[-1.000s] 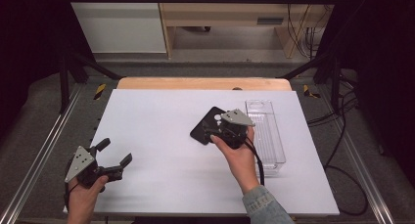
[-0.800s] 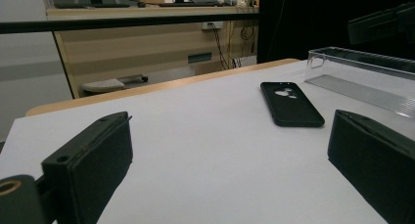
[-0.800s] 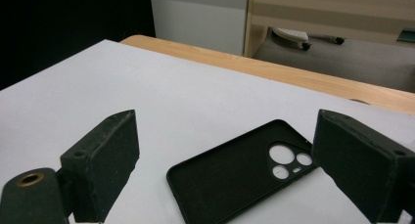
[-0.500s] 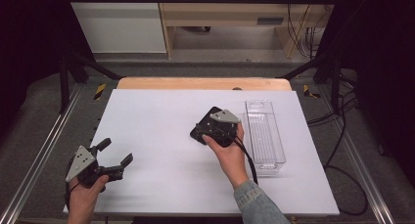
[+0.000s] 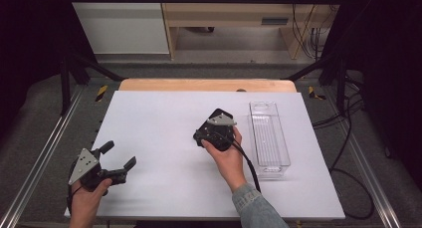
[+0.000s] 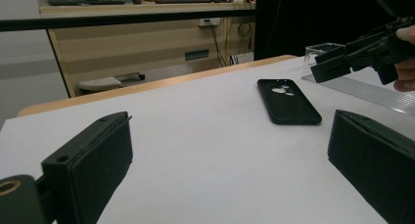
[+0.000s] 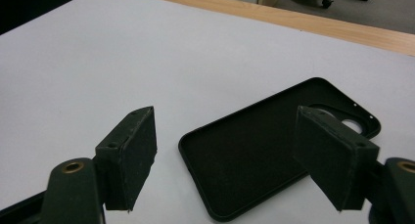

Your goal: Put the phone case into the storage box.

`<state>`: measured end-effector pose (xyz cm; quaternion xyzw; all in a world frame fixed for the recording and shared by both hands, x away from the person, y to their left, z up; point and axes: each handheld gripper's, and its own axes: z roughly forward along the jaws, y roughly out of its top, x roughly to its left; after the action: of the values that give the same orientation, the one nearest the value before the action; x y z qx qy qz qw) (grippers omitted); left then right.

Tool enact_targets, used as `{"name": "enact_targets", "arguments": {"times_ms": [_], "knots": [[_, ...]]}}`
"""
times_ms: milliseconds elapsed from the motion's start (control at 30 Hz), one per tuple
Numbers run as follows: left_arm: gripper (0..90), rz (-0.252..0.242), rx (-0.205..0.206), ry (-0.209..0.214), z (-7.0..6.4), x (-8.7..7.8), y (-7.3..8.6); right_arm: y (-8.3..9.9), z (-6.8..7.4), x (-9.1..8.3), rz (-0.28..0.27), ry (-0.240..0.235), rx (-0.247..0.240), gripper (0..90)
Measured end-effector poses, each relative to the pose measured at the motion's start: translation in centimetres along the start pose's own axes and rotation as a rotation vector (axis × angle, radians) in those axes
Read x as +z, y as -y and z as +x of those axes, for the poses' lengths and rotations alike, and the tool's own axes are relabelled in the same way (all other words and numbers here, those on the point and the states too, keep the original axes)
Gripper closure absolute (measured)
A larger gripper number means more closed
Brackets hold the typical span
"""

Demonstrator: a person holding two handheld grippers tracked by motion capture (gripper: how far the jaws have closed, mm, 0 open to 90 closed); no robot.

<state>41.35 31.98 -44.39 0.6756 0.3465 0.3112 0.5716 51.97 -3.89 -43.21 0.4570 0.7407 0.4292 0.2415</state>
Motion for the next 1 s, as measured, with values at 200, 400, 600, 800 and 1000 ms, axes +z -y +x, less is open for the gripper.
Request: {"name": "enact_targets", "arguments": {"times_ms": [200, 400, 600, 800, 1000], "knots": [[3.0, -0.002, -0.010, -0.003, 0.2, -0.2, 0.1, 0.4, 0.3, 0.6, 0.020, 0.002, -0.017, 33.9], [3.0, 0.001, -0.005, -0.002, 0.1, 0.0, 0.0, 0.9, 0.3, 1.5, 0.047, -0.012, -0.037, 56.3], [3.0, 0.007, 0.001, 0.003, -0.2, 0.2, -0.1, 1.9, 0.1, 2.1, 0.058, -0.047, -0.059, 74.8], [3.0, 0.006, 0.005, 0.002, -0.2, 0.2, 0.0, 2.7, -0.3, 2.4, 0.080, -0.060, -0.071, 83.8], [3.0, 0.006, 0.007, 0.001, -0.2, 0.2, 0.0, 3.2, -0.8, 3.0, 0.093, -0.061, -0.060, 86.3]]}}
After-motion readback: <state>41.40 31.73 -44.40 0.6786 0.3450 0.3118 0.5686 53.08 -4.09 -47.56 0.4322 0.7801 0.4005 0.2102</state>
